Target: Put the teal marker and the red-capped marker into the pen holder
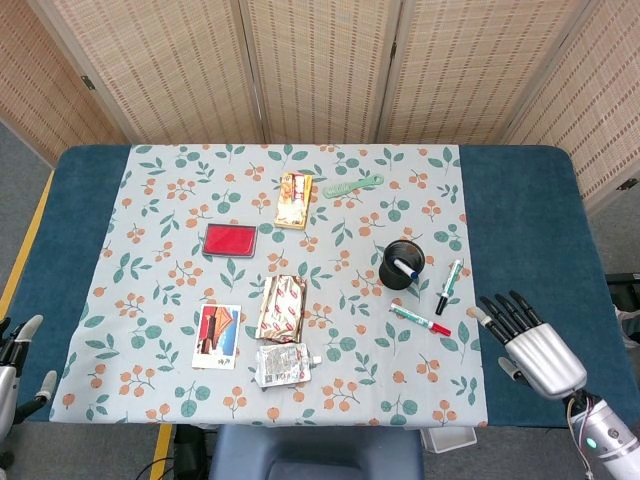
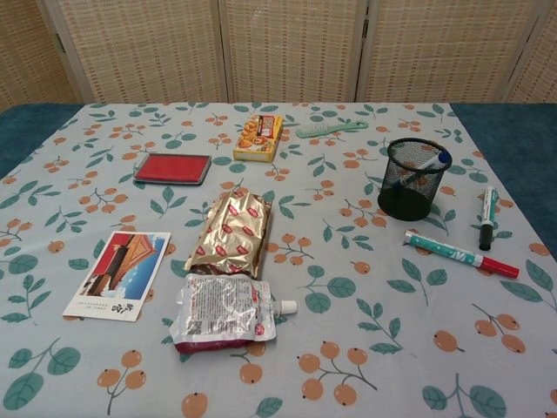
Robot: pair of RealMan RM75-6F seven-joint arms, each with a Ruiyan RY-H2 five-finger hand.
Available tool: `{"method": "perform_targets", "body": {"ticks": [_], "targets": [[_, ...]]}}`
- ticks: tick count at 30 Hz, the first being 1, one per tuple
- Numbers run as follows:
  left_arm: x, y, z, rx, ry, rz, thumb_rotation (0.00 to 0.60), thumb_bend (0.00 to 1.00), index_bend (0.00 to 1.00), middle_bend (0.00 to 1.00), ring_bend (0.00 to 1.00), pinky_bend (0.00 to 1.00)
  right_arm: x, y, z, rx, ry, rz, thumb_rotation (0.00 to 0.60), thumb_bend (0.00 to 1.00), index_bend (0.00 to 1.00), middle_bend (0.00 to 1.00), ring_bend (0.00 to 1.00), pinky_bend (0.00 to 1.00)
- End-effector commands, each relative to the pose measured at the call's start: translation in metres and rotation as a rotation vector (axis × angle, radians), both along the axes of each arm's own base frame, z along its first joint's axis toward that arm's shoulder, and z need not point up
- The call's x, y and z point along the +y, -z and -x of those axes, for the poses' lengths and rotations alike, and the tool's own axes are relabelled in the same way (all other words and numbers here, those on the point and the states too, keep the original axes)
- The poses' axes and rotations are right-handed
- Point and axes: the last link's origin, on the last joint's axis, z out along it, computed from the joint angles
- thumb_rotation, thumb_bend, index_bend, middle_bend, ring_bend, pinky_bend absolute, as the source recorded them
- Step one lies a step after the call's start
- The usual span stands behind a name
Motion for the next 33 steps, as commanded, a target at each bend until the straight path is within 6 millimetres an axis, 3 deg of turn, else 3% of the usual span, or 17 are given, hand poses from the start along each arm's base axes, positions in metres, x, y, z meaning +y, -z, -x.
{"method": "perform_targets", "body": {"ticks": [1, 9, 19, 33], "targets": [[-0.001, -0.001, 0.0, 0.003, -0.003, -0.008, 0.6, 0.4, 0.02, 0.19, 0.07, 0.27, -0.018, -0.001, -0.004, 0.08, -0.053, -0.012, 0.6, 0.3, 0.27, 0.0, 0.0, 0.0], [-0.005, 0.005, 0.0, 0.022, -0.031, -0.01, 0.6, 0.4, 0.02, 0.19, 0.07, 0.27, -0.052, 0.022, 0.008, 0.222, -0.085, -0.073, 0.6, 0.32, 0.37, 0.0, 0.0, 0.0], [-0.009, 0.002, 0.001, 0.024, -0.044, -0.035, 0.6, 0.4, 0.02, 0.19, 0.07, 0.27, -0.086, 0.045, 0.021, 0.257, -0.065, -0.092, 0.6, 0.32, 0.38, 0.0, 0.0, 0.0], [-0.007, 0.001, 0.003, 0.022, -0.048, -0.038, 0.6, 0.4, 0.01, 0.19, 0.07, 0.27, -0.114, 0.074, 0.029, 0.232, -0.025, -0.105, 0.6, 0.33, 0.38, 0.0, 0.0, 0.0]]}}
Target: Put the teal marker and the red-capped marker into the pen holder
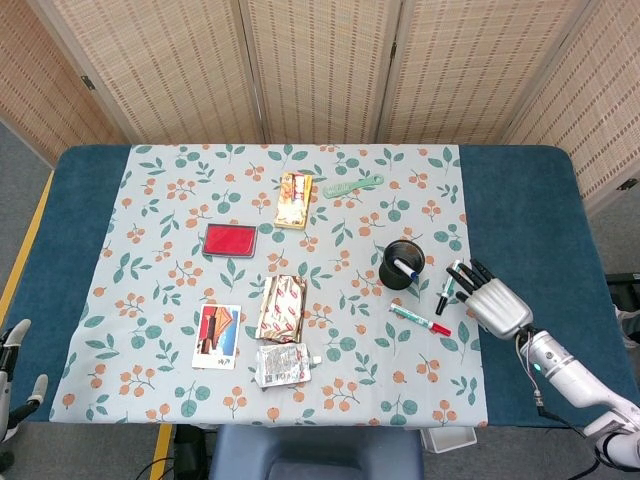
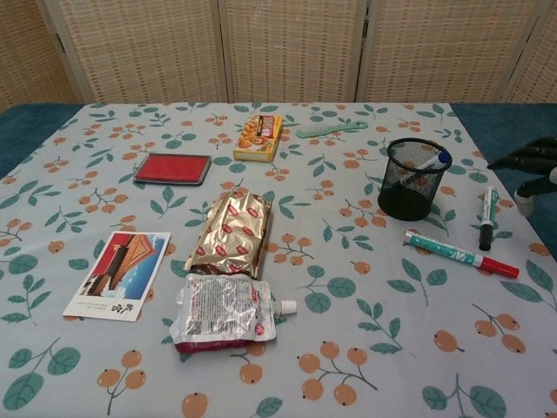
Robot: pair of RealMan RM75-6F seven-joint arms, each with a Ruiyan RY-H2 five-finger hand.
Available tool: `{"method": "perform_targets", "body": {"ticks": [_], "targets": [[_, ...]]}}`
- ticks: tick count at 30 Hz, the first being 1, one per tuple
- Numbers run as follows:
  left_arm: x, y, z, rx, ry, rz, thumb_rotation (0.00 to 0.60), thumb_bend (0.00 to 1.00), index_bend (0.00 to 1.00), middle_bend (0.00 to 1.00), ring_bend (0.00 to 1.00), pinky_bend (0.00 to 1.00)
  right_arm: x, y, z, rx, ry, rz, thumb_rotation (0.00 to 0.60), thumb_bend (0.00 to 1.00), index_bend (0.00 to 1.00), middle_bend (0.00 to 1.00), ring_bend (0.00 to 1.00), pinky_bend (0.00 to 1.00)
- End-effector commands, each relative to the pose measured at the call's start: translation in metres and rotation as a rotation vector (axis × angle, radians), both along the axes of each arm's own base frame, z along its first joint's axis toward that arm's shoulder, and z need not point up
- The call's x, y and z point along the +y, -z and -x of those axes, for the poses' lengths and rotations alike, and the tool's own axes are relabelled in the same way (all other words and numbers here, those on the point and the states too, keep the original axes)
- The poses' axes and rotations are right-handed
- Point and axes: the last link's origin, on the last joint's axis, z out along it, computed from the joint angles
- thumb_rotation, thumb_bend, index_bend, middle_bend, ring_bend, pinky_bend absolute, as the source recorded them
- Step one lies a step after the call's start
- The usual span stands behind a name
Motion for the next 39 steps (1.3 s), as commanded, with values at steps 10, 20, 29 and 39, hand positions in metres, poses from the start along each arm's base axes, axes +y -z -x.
{"method": "perform_targets", "body": {"ticks": [10, 20, 29, 39], "targets": [[-0.001, -0.003, 0.0, -0.006, 0.011, -0.006, 0.6, 0.4, 0.01, 0.19, 0.07, 0.27, -0.019, 0.029, -0.002, -0.016, 0.021, -0.01, 0.6, 0.33, 0.38, 0.0, 0.0, 0.0], [-0.001, -0.004, 0.001, -0.006, 0.016, -0.005, 0.6, 0.4, 0.0, 0.2, 0.07, 0.27, -0.028, 0.04, -0.007, -0.031, 0.034, -0.006, 0.6, 0.33, 0.38, 0.0, 0.0, 0.0], [-0.001, -0.005, 0.001, -0.006, 0.021, -0.006, 0.6, 0.4, 0.0, 0.2, 0.07, 0.27, -0.033, 0.051, -0.008, -0.034, 0.042, -0.01, 0.6, 0.32, 0.38, 0.0, 0.0, 0.0], [-0.001, -0.007, 0.002, -0.007, 0.021, -0.012, 0.6, 0.4, 0.0, 0.2, 0.07, 0.27, -0.039, 0.059, -0.01, -0.038, 0.05, -0.01, 0.6, 0.32, 0.4, 0.0, 0.0, 0.0]]}}
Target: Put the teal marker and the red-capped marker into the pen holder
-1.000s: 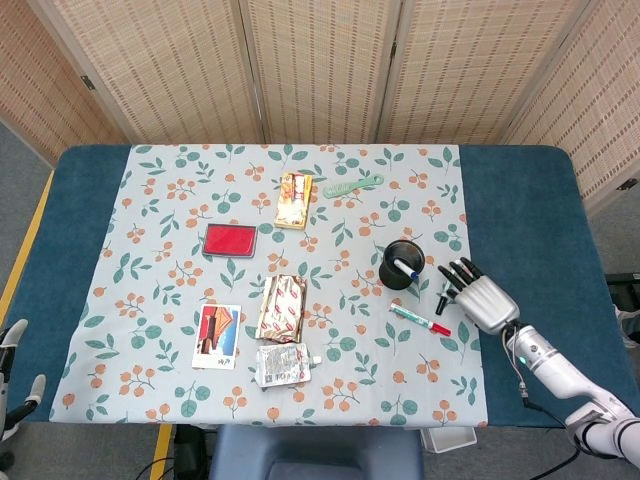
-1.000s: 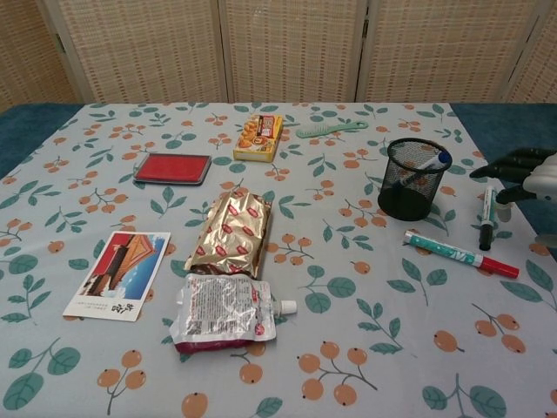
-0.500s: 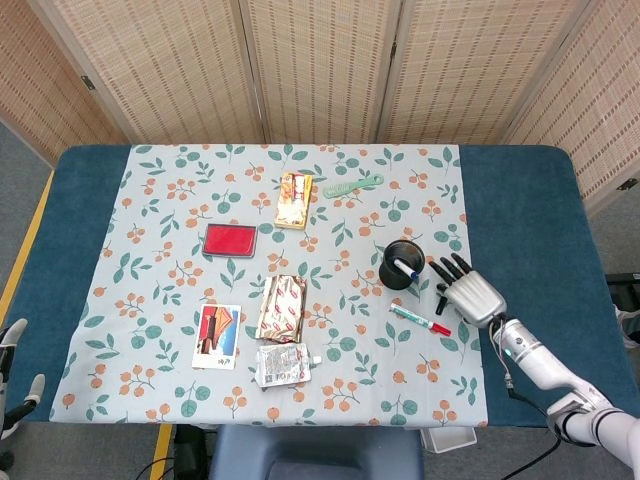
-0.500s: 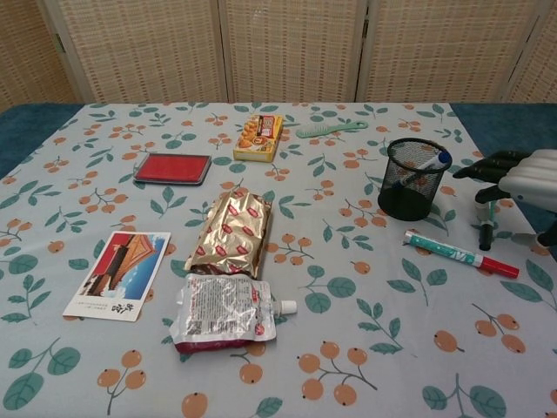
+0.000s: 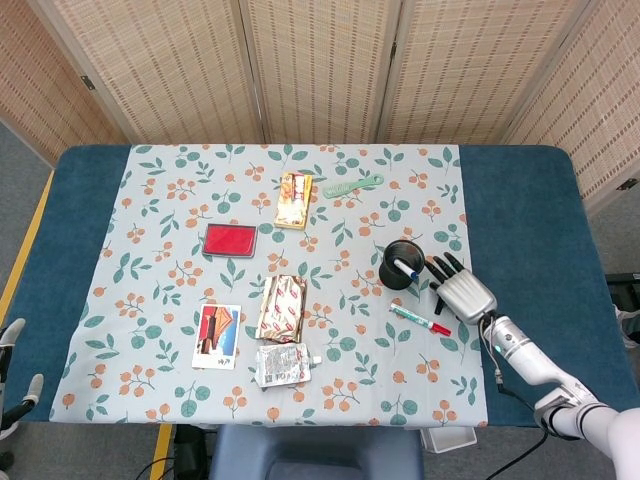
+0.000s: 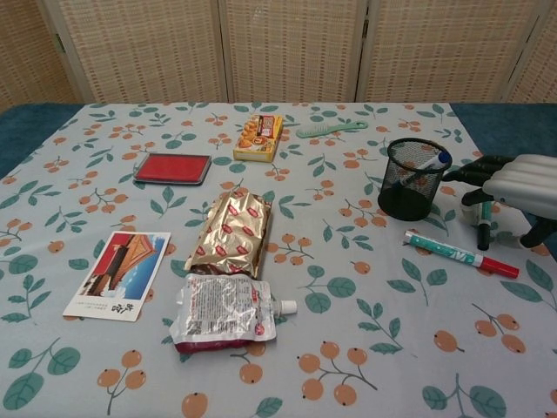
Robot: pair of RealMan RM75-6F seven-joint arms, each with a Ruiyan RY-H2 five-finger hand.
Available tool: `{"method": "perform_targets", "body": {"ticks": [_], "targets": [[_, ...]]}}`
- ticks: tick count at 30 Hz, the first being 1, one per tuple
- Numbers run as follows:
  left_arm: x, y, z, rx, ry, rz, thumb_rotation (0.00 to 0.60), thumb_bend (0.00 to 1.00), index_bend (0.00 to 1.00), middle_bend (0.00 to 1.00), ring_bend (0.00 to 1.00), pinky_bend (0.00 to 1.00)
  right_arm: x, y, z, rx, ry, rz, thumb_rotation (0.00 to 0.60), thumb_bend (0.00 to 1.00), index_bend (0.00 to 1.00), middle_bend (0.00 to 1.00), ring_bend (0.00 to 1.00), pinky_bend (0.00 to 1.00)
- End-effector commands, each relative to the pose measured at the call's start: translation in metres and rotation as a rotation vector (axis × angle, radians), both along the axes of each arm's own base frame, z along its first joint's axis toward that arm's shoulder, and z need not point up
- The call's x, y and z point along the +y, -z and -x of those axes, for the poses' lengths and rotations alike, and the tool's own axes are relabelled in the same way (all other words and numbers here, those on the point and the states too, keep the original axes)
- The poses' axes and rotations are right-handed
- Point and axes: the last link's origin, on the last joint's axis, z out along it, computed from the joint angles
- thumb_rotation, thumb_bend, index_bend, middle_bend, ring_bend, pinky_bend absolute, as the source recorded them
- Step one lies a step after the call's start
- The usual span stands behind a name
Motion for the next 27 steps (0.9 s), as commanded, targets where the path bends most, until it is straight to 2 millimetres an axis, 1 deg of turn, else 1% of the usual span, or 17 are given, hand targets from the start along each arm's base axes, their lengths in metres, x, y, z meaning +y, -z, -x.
{"method": "perform_targets", "body": {"ticks": [1, 12, 17, 20, 22, 27], "targets": [[0.0, 0.0, 0.0, 0.001, 0.001, -0.001, 0.6, 0.4, 0.0, 0.2, 0.07, 0.27, -0.001, 0.002, 0.0, 0.003, 0.001, 0.002, 0.6, 0.31, 0.41, 0.01, 0.0, 0.0], [0.001, -0.002, 0.001, 0.003, 0.012, -0.009, 0.6, 0.4, 0.0, 0.2, 0.07, 0.27, -0.006, 0.008, -0.001, 0.004, -0.011, 0.023, 0.6, 0.3, 0.6, 0.07, 0.0, 0.0], [-0.001, -0.003, 0.001, 0.004, 0.015, -0.017, 0.6, 0.4, 0.0, 0.2, 0.09, 0.27, -0.006, 0.004, 0.0, 0.004, -0.014, 0.039, 0.6, 0.29, 0.64, 0.09, 0.0, 0.0], [-0.001, -0.004, 0.001, 0.005, 0.018, -0.025, 0.6, 0.4, 0.0, 0.2, 0.09, 0.27, -0.001, -0.009, -0.002, -0.014, -0.043, 0.063, 0.6, 0.29, 0.64, 0.09, 0.0, 0.0], [-0.001, -0.005, 0.001, 0.005, 0.017, -0.028, 0.6, 0.4, 0.0, 0.2, 0.09, 0.27, 0.006, -0.025, -0.004, -0.049, -0.066, 0.09, 0.6, 0.29, 0.64, 0.1, 0.0, 0.0], [0.0, -0.002, 0.002, 0.012, 0.01, -0.021, 0.6, 0.4, 0.0, 0.2, 0.09, 0.27, 0.023, -0.078, -0.013, -0.146, -0.107, 0.173, 0.6, 0.28, 0.64, 0.1, 0.0, 0.0]]}}
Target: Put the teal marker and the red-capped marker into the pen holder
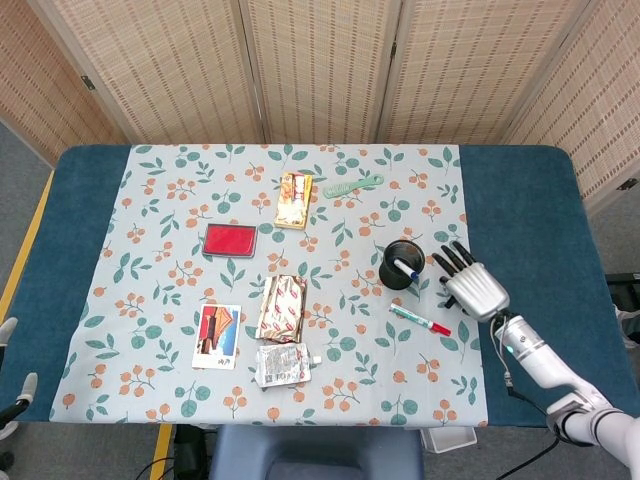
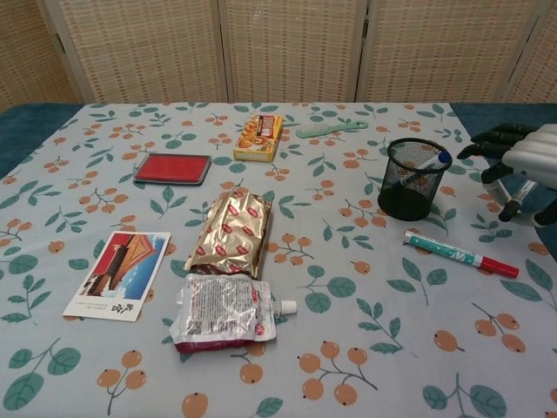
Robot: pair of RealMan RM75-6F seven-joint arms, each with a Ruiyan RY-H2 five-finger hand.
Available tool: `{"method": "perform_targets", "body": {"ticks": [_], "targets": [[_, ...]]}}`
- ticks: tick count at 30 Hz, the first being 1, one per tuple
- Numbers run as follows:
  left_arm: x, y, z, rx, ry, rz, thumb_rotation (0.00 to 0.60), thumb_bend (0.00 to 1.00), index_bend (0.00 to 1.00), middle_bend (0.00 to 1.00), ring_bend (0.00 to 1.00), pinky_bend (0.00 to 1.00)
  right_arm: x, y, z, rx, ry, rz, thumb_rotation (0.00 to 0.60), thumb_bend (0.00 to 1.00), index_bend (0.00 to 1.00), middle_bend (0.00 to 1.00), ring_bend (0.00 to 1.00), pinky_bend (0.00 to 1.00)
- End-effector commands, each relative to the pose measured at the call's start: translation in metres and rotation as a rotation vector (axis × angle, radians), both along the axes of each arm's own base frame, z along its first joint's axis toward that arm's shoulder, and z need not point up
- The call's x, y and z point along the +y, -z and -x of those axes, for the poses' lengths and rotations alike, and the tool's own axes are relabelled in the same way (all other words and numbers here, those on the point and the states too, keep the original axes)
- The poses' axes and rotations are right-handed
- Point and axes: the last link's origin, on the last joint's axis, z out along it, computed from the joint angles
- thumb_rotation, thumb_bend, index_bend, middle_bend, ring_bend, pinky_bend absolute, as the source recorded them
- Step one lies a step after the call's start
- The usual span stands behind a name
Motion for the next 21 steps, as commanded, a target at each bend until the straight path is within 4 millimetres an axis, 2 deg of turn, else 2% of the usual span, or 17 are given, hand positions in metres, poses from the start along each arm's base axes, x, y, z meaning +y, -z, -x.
{"method": "perform_targets", "body": {"ticks": [1, 3, 6, 9, 15, 21], "targets": [[0.001, 0.002, 0.0, 0.005, -0.003, 0.005, 0.6, 0.4, 0.0, 0.2, 0.09, 0.27, 0.018, -0.049, -0.008, -0.092, -0.028, 0.072, 0.6, 0.28, 0.64, 0.1, 0.0, 0.0], [0.002, 0.005, -0.001, 0.009, -0.006, 0.011, 0.6, 0.4, 0.0, 0.2, 0.09, 0.27, 0.023, -0.065, -0.015, -0.167, -0.017, 0.086, 0.6, 0.28, 0.64, 0.1, 0.0, 0.0], [0.003, 0.008, -0.001, 0.013, -0.01, 0.02, 0.6, 0.4, 0.0, 0.2, 0.09, 0.27, 0.028, -0.081, -0.029, -0.316, 0.021, 0.075, 0.6, 0.28, 0.64, 0.11, 0.0, 0.0], [0.004, 0.01, -0.002, 0.013, -0.01, 0.023, 0.6, 0.4, 0.0, 0.2, 0.09, 0.27, 0.026, -0.084, -0.044, -0.475, 0.087, 0.038, 0.6, 0.27, 0.64, 0.12, 0.0, 0.0], [0.003, 0.007, -0.001, 0.004, -0.008, 0.017, 0.6, 0.4, 0.0, 0.2, 0.09, 0.27, 0.005, -0.067, -0.078, -0.841, 0.26, -0.07, 0.6, 0.27, 0.64, 0.12, 0.0, 0.0], [0.003, 0.002, 0.001, -0.008, -0.008, 0.011, 0.6, 0.4, 0.0, 0.2, 0.09, 0.27, -0.023, -0.045, -0.101, -0.965, 0.337, -0.106, 0.6, 0.27, 0.64, 0.12, 0.0, 0.0]]}}
